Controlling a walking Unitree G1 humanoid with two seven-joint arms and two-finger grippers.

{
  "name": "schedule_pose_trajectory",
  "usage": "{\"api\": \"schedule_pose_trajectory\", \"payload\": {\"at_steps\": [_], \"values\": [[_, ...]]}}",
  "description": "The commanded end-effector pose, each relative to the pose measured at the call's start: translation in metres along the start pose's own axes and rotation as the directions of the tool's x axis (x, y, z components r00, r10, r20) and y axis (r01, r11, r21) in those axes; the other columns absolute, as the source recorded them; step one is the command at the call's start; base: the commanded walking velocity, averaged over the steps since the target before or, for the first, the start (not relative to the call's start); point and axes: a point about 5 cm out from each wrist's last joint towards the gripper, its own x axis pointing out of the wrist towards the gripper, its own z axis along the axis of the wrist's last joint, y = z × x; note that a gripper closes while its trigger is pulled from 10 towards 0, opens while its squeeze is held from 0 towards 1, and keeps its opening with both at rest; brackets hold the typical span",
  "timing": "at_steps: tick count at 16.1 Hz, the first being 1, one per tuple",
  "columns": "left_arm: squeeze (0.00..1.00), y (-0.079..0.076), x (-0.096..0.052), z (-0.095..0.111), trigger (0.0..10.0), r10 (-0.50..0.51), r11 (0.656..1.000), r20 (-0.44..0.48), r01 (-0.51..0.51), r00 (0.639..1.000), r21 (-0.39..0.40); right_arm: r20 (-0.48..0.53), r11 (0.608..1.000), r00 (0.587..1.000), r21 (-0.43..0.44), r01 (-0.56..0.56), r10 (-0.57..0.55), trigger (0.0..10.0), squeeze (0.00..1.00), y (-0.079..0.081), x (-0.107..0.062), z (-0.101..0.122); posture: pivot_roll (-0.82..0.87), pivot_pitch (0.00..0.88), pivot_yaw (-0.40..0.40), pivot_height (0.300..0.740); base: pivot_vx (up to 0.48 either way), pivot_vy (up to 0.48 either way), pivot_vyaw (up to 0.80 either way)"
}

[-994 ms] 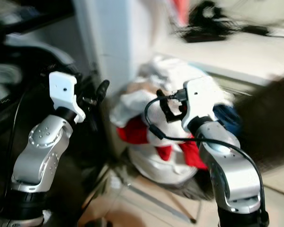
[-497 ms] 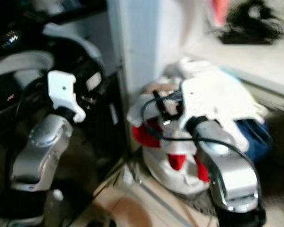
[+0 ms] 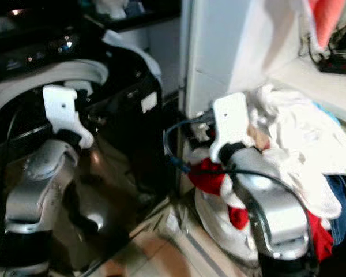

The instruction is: Clothes washing

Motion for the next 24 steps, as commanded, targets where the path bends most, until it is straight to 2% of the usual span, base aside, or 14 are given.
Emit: {"api": "schedule_pose_trajectory", "payload": {"at_steps": [1, 5, 7, 8, 9, 12, 15, 17, 18, 19, 21, 23, 24], "values": [[0.0, -0.007, 0.001, 0.0, 10.0, -0.036, 0.999, -0.004, 0.036, 0.999, 0.001, 0.01, 0.999, 0.999, 0.006, 0.031, -0.031, 10.0, 0.0, -0.005, 0.0, 0.002, 0.01, 0.0, 0.038, 0.74, 0.0, 0.0, 0.0], [0.0, -0.004, 0.003, 0.0, 10.0, -0.017, 1.0, -0.01, 0.017, 1.0, 0.016, 0.002, 0.998, 0.998, -0.001, 0.063, -0.063, 10.0, 0.0, -0.01, 0.001, 0.002, 0.01, 0.0, 0.038, 0.74, 0.0, 0.0, 0.0], [0.0, -0.004, 0.004, -0.002, 10.0, -0.034, 0.999, -0.034, 0.034, 0.999, 0.0, -0.033, 0.99, 0.989, -0.014, 0.141, -0.142, 10.0, 0.0, -0.028, 0.004, 0.0, 0.01, 0.0, 0.039, 0.74, 0.0, 0.0, 0.0], [0.0, -0.006, 0.004, -0.004, 10.0, -0.06, 0.998, -0.047, 0.06, 0.997, 0.003, -0.032, 0.982, 0.982, -0.018, 0.188, -0.189, 10.0, 0.0, -0.045, 0.007, 0.005, 0.01, 0.0, 0.041, 0.74, 0.0, 0.0, 0.0], [0.0, -0.008, 0.005, -0.004, 10.0, -0.088, 0.996, -0.05, 0.088, 0.995, 0.003, -0.041, 0.967, 0.968, -0.06, 0.247, -0.249, 10.0, 1.0, -0.069, 0.012, 0.01, 0.0, 0.0, 0.042, 0.74, 0.0, 0.0, 0.0], [0.0, -0.009, 0.007, -0.006, 10.0, -0.101, 0.995, -0.063, 0.101, 0.993, -0.008, -0.073, 0.951, 0.954, -0.127, 0.282, -0.292, 10.0, 1.0, -0.104, 0.02, 0.021, 0.0, 0.0, 0.041, 0.74, 0.0, 0.0, 0.0], [0.0, -0.01, 0.007, -0.006, 10.0, -0.097, 0.995, -0.065, 0.097, 0.993, -0.004, -0.104, 0.929, 0.931, -0.168, 0.331, -0.35, 10.0, 1.0, -0.128, 0.019, 0.024, 0.01, 0.0, 0.03, 0.74, 0.0, 0.0, 0.0], [0.0, -0.015, 0.005, -0.008, 10.0, -0.15, 0.989, -0.071, 0.149, 0.986, -0.023, -0.17, 0.905, 0.894, -0.175, 0.388, -0.415, 10.0, 1.0, -0.157, 0.017, 0.02, 0.01, 0.0, 0.033, 0.74, 0.0, 0.0, 0.0], [0.0, -0.022, 0.004, -0.007, 10.0, -0.226, 0.974, -0.074, 0.224, 0.971, -0.042, -0.237, 0.927, 0.897, -0.143, 0.348, -0.373, 10.0, 1.0, -0.17, 0.017, 0.017, 0.01, 0.0, 0.032, 0.74, 0.0, 0.0, 0.0], [0.0, -0.029, 0.001, -0.005, 10.0, -0.308, 0.95, -0.068, 0.303, 0.949, -0.073, -0.297, 0.948, 0.9, -0.104, 0.3, -0.318, 10.0, 1.0, -0.175, 0.017, 0.011, 0.01, 0.0, 0.032, 0.74, 0.0, 0.0, 0.0], [0.0, -0.039, -0.005, -0.001, 10.0, -0.426, 0.901, -0.046, 0.42, 0.903, -0.112, -0.338, 0.946, 0.883, -0.098, 0.31, -0.325, 10.0, 1.0, -0.182, 0.017, 0.005, 0.01, 0.0, 0.027, 0.74, 0.0, 0.0, 0.0], [0.0, -0.05, -0.017, 0.002, 10.0, -0.576, 0.814, -0.047, 0.567, 0.816, -0.13, -0.377, 0.942, 0.868, -0.045, 0.331, -0.323, 10.0, 1.0, -0.187, 0.02, -0.007, 0.01, 0.0, 0.027, 0.74, 0.0, 0.0, 0.0], [0.0, -0.052, -0.021, 0.002, 10.0, -0.61, 0.789, -0.055, 0.6, 0.79, -0.131, -0.395, 0.941, 0.86, -0.041, 0.336, -0.324, 10.0, 0.0, -0.188, 0.02, -0.013, 0.02, 0.0, 0.025, 0.74, 0.0, 0.0, 0.0]]}}
